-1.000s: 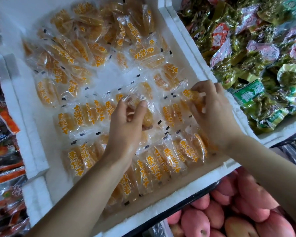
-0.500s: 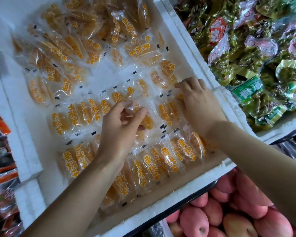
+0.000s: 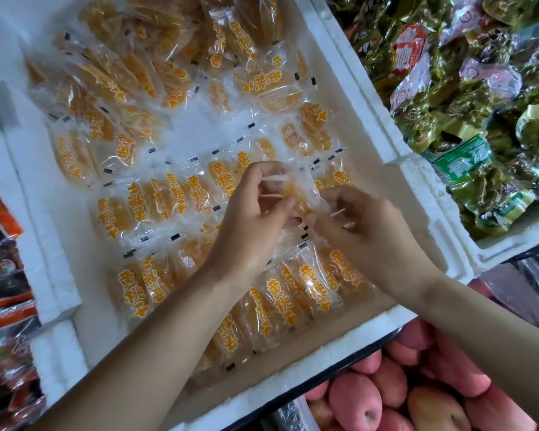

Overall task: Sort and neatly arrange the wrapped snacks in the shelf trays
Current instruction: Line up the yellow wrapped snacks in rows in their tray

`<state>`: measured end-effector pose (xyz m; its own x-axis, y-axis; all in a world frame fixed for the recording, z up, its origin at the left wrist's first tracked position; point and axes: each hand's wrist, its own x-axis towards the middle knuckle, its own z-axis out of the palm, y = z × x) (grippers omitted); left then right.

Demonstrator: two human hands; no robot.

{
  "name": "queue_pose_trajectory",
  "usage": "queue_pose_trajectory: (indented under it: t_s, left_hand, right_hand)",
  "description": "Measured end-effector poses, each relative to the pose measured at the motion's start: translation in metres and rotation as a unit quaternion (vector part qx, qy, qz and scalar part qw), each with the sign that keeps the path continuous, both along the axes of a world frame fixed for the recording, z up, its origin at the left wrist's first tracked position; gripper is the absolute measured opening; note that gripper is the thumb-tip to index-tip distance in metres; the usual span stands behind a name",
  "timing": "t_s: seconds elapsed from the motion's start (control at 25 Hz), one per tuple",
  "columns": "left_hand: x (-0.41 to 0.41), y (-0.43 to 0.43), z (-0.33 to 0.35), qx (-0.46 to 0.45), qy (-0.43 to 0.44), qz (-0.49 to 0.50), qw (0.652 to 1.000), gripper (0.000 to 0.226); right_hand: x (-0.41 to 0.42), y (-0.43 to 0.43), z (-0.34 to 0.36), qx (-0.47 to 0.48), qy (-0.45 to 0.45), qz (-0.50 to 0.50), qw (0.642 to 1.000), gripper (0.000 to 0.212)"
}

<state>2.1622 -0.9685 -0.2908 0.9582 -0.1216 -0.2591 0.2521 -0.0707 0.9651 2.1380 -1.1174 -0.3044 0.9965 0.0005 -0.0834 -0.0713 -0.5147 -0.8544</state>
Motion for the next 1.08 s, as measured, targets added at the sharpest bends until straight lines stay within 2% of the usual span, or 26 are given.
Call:
queue_pose_trajectory:
  t_s: [0.12,0.16,0.24,0.32,0.4,0.52,0.56,0.64,0.72,0.8,0.92,1.0,1.08]
  left_hand:
    - [0.001,-0.008,0.001,-0.078,0.081,0.007,0.994,0.032]
    - [0.0,-0.012,0.002,-0.112,0.1,0.005,0.989,0.035]
    - [0.001,-0.016,0.003,-0.116,0.091,0.016,0.989,0.029]
    - [0.004,-0.015,0.001,-0.091,0.07,0.033,0.993,0.014]
    - [0.007,-0.01,-0.002,-0.083,0.073,0.028,0.993,0.016]
    - [0.007,-0.009,-0.005,-0.092,0.074,0.003,0.993,0.018]
    - [0.008,-0.011,-0.006,-0.074,0.054,-0.007,0.996,0.018]
    - [0.016,-0.014,-0.011,0.025,-0.028,-0.04,0.999,0.018]
    - [0.032,-0.015,-0.018,0.15,-0.125,-0.062,0.979,0.022]
    - [0.049,-0.015,-0.029,0.243,-0.183,-0.091,0.948,0.03]
    - [0.069,-0.021,-0.044,0.373,-0.185,-0.197,0.888,0.042]
    - [0.075,-0.025,-0.049,0.424,-0.188,-0.243,0.852,0.044]
    - [0.078,-0.026,-0.048,0.409,-0.194,-0.228,0.862,0.038]
  right_hand:
    - [-0.001,-0.003,0.002,-0.134,-0.093,-0.036,0.986,0.023]
    - [-0.003,-0.001,0.003,-0.171,-0.11,-0.025,0.979,0.024]
    - [-0.009,0.005,-0.002,-0.231,-0.144,0.032,0.962,0.026]
    - [-0.015,0.009,-0.006,-0.218,-0.133,0.079,0.964,0.036]
    - [-0.016,0.008,-0.004,-0.155,-0.092,0.072,0.981,0.043]
    - [-0.011,-0.001,0.001,-0.111,-0.069,0.056,0.99,0.04]
    - [-0.009,-0.003,0.002,-0.101,-0.053,0.055,0.992,0.039]
    - [-0.003,-0.009,0.002,-0.107,-0.028,0.029,0.993,0.033]
    - [0.009,-0.022,-0.002,-0.122,0.0,-0.02,0.992,0.03]
    - [0.021,-0.035,-0.007,-0.152,0.028,-0.045,0.987,0.031]
    - [0.03,-0.042,-0.013,-0.175,0.044,-0.048,0.982,0.032]
    - [0.03,-0.04,-0.015,-0.167,0.032,-0.048,0.984,0.031]
    - [0.029,-0.038,-0.017,-0.154,0.023,-0.048,0.987,0.029]
